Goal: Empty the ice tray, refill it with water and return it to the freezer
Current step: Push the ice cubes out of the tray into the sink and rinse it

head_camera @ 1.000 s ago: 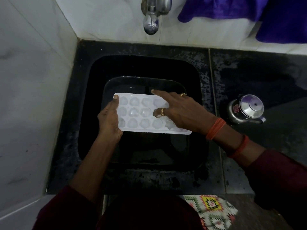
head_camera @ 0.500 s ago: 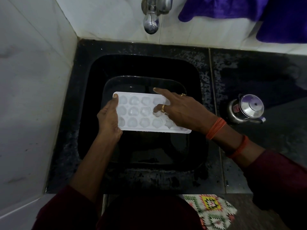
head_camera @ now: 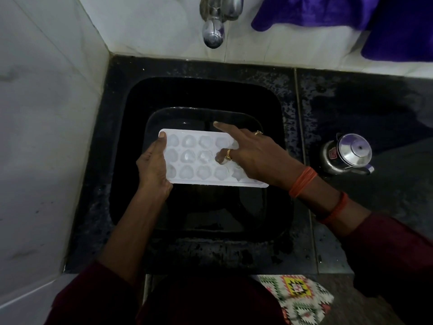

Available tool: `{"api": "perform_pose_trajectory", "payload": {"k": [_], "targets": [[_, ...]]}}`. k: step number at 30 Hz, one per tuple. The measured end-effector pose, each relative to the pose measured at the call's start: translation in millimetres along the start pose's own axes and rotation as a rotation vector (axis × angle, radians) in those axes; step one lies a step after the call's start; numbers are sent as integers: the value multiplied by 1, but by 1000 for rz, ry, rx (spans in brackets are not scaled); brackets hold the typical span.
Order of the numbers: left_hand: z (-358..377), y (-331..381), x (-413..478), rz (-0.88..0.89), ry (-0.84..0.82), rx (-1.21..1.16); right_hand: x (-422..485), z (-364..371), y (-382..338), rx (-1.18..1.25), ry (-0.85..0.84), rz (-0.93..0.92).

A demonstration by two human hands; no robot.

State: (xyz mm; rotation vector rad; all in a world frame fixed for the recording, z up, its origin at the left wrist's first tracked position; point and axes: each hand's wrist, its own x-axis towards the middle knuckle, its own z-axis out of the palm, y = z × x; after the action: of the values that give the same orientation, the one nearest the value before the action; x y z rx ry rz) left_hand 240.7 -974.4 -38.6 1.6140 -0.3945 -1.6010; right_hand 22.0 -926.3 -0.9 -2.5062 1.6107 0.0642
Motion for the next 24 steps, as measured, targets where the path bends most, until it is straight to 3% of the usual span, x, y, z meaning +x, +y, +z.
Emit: {"api": "perform_pose_trajectory", "payload": {"k": [12,24], "targets": [[2,1,4,-1,-14,11,-21,11,-14,155,168,54],[1,1,2,4,-4,22,-29,21,-29,-16,238,-12]]}}
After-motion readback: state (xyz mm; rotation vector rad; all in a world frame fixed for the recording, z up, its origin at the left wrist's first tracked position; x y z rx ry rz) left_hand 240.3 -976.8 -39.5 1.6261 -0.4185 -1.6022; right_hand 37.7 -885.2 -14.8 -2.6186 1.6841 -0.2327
